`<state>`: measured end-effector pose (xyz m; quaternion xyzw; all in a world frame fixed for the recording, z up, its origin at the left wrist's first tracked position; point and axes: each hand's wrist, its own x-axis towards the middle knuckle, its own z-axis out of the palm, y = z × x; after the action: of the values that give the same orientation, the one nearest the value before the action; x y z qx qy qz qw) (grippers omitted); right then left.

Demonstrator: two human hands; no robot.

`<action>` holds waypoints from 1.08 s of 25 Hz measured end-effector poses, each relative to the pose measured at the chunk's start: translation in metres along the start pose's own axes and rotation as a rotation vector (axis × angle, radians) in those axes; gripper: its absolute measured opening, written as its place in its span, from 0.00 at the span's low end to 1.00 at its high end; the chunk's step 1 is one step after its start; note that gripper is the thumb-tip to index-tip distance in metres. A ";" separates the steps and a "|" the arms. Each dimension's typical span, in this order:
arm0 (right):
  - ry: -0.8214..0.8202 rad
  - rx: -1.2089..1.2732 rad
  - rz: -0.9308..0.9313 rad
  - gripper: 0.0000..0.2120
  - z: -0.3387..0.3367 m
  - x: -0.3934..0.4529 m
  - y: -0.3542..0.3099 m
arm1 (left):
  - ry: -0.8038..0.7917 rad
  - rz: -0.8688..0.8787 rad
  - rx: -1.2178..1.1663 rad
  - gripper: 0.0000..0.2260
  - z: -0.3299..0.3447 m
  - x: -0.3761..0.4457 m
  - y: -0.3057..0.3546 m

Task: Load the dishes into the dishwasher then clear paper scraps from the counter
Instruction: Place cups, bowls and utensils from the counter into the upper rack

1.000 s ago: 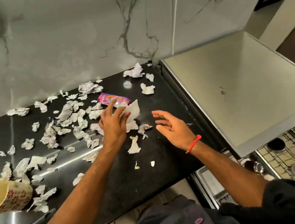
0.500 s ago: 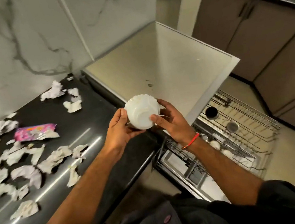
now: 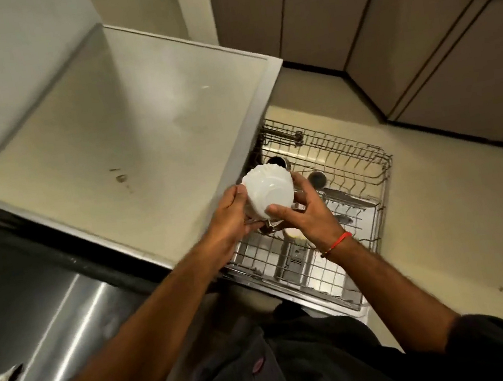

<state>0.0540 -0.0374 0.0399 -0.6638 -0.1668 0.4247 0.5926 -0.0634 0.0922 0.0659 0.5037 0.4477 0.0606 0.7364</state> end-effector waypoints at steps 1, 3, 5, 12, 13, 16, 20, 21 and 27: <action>0.025 0.003 0.024 0.41 -0.018 0.006 0.004 | -0.019 -0.043 0.058 0.16 0.014 0.011 0.001; 0.072 0.000 0.054 0.41 -0.055 0.017 0.013 | -0.068 -0.092 0.226 0.15 0.038 0.029 0.000; 0.135 -0.043 0.067 0.40 -0.093 0.031 0.023 | -0.111 -0.115 0.366 0.11 0.059 0.046 -0.002; 0.343 -0.322 0.176 0.36 -0.214 0.137 0.082 | -0.148 -0.159 0.550 0.12 0.104 0.095 -0.010; 0.361 -0.350 0.250 0.37 -0.226 0.154 0.095 | -0.154 -0.162 0.577 0.12 0.109 0.103 -0.011; 0.336 -0.422 0.458 0.39 -0.246 0.194 0.130 | -0.180 -0.173 0.638 0.13 0.118 0.120 -0.018; 0.244 -0.559 0.556 0.43 -0.251 0.223 0.160 | -0.192 -0.163 0.730 0.11 0.120 0.132 -0.027; 0.232 -0.569 0.586 0.43 -0.251 0.228 0.163 | -0.194 -0.158 0.743 0.12 0.120 0.133 -0.029; 0.258 -0.550 0.594 0.36 -0.248 0.238 0.164 | -0.172 -0.169 0.800 0.12 0.120 0.136 -0.032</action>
<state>0.3354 -0.0646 -0.2152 -0.8641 0.0001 0.4301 0.2614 0.0921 0.0672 -0.0301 0.7147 0.4127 -0.2208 0.5198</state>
